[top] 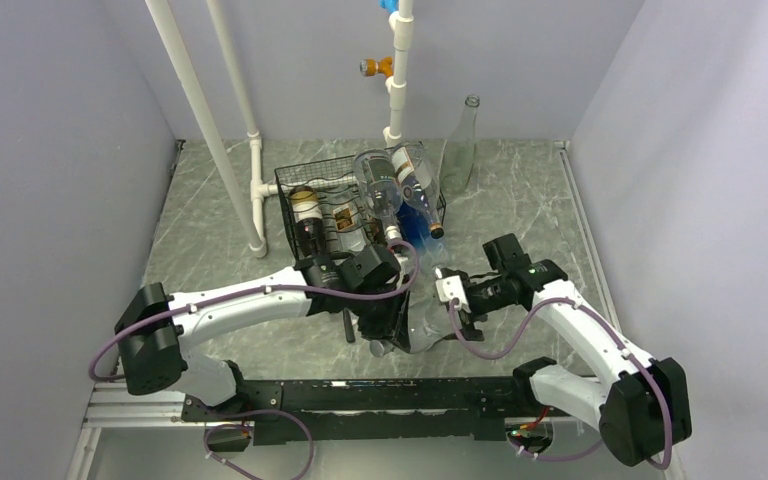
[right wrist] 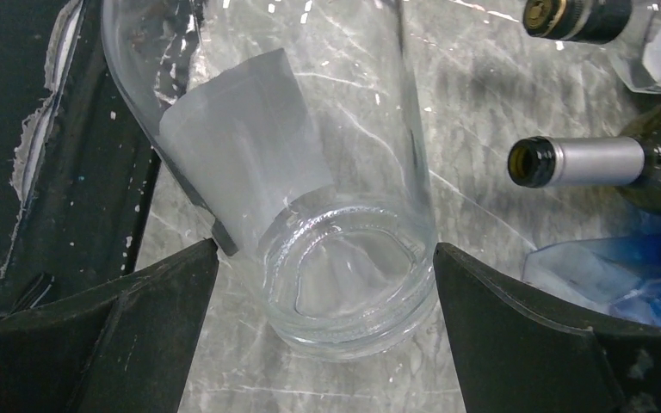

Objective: Take the wine bottle off the wine rack
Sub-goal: Place the wine bottle at the center of the board.

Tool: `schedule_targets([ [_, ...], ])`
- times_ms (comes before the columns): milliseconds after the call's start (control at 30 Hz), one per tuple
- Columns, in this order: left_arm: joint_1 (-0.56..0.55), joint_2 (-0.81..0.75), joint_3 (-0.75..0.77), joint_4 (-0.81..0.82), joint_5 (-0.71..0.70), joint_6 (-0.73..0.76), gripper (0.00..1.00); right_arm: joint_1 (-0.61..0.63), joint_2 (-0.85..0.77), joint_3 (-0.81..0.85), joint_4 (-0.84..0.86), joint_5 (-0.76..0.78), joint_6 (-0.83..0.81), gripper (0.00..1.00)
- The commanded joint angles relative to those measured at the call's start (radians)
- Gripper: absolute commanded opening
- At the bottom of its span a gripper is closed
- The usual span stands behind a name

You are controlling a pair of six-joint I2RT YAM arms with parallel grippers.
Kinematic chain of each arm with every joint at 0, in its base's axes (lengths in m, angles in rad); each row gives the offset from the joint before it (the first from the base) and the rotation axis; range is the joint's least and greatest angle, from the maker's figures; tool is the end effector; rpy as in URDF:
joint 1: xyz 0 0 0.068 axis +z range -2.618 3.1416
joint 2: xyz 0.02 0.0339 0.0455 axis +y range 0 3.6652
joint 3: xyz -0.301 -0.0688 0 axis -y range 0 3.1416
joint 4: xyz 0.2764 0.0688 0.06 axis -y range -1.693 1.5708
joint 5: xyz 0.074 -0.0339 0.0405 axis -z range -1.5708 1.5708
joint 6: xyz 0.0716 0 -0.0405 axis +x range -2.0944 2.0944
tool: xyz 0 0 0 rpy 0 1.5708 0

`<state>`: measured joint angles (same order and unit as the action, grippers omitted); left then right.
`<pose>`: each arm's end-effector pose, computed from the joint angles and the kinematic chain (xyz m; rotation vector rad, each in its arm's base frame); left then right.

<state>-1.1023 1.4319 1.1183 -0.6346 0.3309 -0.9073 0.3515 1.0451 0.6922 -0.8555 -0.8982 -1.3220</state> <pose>0.1339 -0.3160 0.2683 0.4367 2.8664 -1.0456 0.1601 0.1184 0.2237 -1.8463 1.3919 0.7851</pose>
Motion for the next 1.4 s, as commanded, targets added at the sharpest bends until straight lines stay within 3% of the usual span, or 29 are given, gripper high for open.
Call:
schedule_targets([
  [0, -0.005, -0.016, 0.124, 0.113, 0.071, 0.013, 0.03, 0.041, 0.007, -0.039, 0.091, 0.035, 0.002, 0.98],
  [333, -0.005, 0.01, 0.152, 0.092, 0.068, 0.007, 0.39, 0.072, 0.017, -0.079, 0.117, 0.042, -0.014, 0.94],
  [533, 0.0, 0.005, 0.139, 0.11, 0.078, -0.003, 0.47, 0.073, 0.032, -0.089, 0.129, 0.049, -0.005, 0.93],
  [1367, 0.06, -0.001, 0.04, 0.314, 0.267, 0.023, 0.59, -0.001, 0.05, -0.097, 0.071, 0.047, -0.042, 0.95],
])
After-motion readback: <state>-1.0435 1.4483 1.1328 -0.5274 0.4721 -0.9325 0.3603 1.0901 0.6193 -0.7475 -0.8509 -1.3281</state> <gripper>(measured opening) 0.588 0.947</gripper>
